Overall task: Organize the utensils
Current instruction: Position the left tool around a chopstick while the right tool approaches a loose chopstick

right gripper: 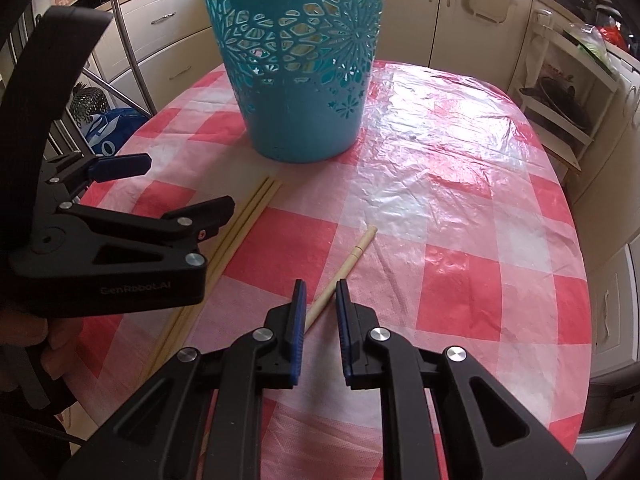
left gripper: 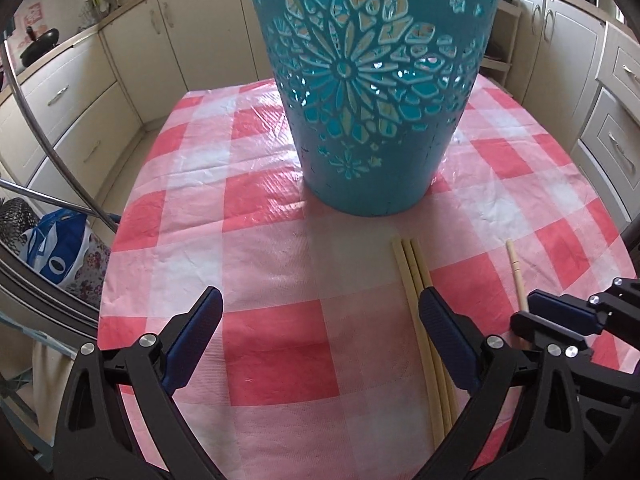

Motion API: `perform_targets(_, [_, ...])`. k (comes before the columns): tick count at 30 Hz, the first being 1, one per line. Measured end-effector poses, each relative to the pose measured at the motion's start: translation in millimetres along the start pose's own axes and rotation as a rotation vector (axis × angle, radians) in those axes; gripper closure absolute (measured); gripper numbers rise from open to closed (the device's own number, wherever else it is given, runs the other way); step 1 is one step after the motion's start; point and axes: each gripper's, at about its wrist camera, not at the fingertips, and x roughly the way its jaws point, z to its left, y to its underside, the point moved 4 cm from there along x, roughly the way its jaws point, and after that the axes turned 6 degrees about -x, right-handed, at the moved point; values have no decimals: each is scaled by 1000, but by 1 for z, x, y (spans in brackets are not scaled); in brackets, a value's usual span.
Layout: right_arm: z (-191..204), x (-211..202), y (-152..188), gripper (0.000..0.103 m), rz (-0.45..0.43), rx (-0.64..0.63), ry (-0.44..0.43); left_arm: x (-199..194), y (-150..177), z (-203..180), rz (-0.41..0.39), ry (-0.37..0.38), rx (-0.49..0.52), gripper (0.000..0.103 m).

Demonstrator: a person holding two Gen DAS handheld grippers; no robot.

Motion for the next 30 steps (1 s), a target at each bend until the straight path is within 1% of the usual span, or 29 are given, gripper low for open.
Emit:
perform_targets(3, [-2,0,-1,87,0,8,-1,3,1,-1,8,0,4,8])
perform_targets(6, [-3,-1,0,87,-1,12,-1,6,2,-2,18,-15,17,12])
perform_targets(9, [-4,0,-1,87,-1,18,3,7,2,0,26,-14,9,12])
perform_targets(10, [-4,0,-1,87,-2,20,5,7,2,0,26,-14,9,13])
perform_targets(12, [-4,1,-1,87,-6,24,6,7,1,-2,24,3,9,18])
perform_targets(13, [-3,1,-2,87,-8,26,4,7,1,-3,24,18,10,25])
perform_targets(14, [-4,1,-2,87,-10,26,0,6,1,-4,23,37,13,37])
perform_targets(15, [-4,1,-2,87,-11,24,-8,5,0,-6,22,68,20,44])
perform_targets(16, [-3,1,-2,87,-10,18,-16,3,0,-11,22,102,38,57])
perform_targets(17, [-3,1,-2,88,-9,15,-25,2,0,-13,21,114,53,71])
perform_targets(20, [-5,0,-2,90,-4,35,-75,-1,0,-18,37,168,83,94])
perform_targets(24, [-14,-1,-1,90,-1,61,-71,-1,1,-8,68,215,62,97])
perform_targets(26, [-16,-1,-2,90,1,69,-64,-1,1,-3,79,205,75,97])
perform_targets(28, [-16,0,-3,90,-1,69,-47,-1,1,-1,76,171,71,93])
perform_targets(30, [-15,1,-4,90,-2,62,-29,-1,0,1,77,173,59,92])
